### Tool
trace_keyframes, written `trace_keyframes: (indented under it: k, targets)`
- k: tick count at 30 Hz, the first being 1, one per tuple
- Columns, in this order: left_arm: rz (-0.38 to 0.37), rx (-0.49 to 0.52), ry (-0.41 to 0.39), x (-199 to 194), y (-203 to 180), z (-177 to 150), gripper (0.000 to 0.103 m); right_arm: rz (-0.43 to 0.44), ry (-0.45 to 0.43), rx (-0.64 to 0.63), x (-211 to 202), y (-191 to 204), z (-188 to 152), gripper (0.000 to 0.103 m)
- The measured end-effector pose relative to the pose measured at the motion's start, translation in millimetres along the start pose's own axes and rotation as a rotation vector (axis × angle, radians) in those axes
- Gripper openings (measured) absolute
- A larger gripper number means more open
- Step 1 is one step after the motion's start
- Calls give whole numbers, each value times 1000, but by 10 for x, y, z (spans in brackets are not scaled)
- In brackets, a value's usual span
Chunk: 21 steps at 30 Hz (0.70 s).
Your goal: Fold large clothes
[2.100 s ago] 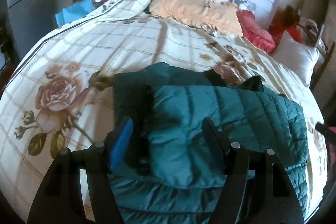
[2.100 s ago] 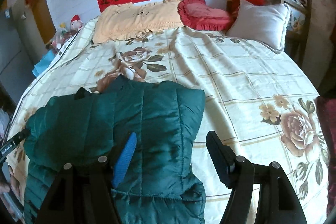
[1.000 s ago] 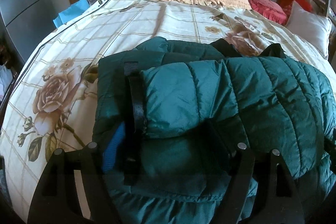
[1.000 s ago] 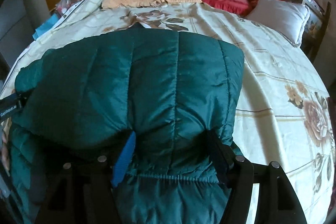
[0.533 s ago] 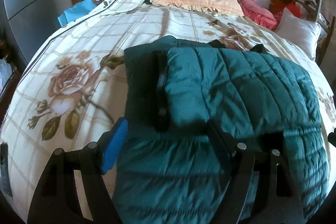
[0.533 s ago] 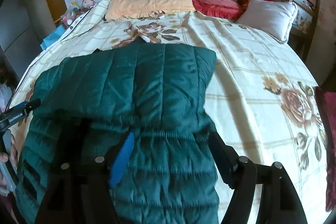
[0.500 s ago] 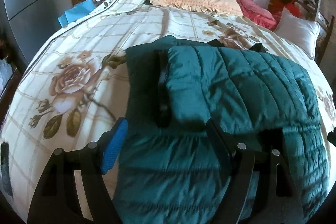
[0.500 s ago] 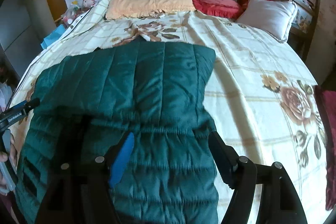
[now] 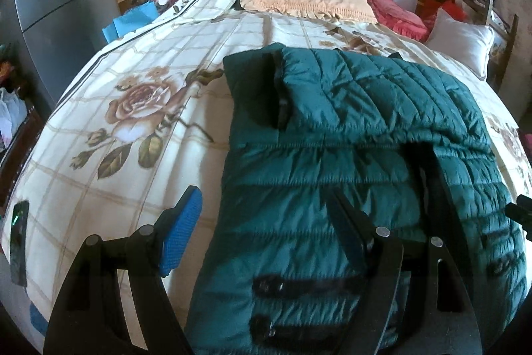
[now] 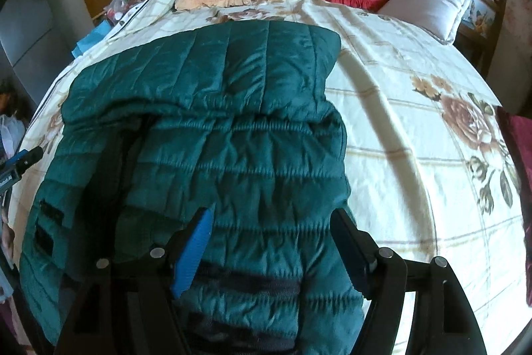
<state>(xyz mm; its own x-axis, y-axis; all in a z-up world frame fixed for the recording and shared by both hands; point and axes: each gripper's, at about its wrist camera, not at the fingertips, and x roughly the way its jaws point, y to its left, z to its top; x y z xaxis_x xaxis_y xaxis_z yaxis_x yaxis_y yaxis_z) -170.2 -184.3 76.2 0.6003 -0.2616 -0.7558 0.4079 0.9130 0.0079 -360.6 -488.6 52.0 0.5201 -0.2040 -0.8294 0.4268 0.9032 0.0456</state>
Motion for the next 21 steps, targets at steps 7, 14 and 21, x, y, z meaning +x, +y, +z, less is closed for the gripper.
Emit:
trace_keyframes:
  k: [7, 14, 21]
  targets:
    - [-35, -31, 22, -161, 130, -281, 78, -2, -9, -13, -127, 98, -228, 72]
    - [-77, -86, 59, -303, 315, -581, 78, 3, -16, 0, -280, 105, -430, 75]
    - [-90, -96, 109, -392, 465, -880, 78, 4, -17, 2, -449, 68, -631, 76]
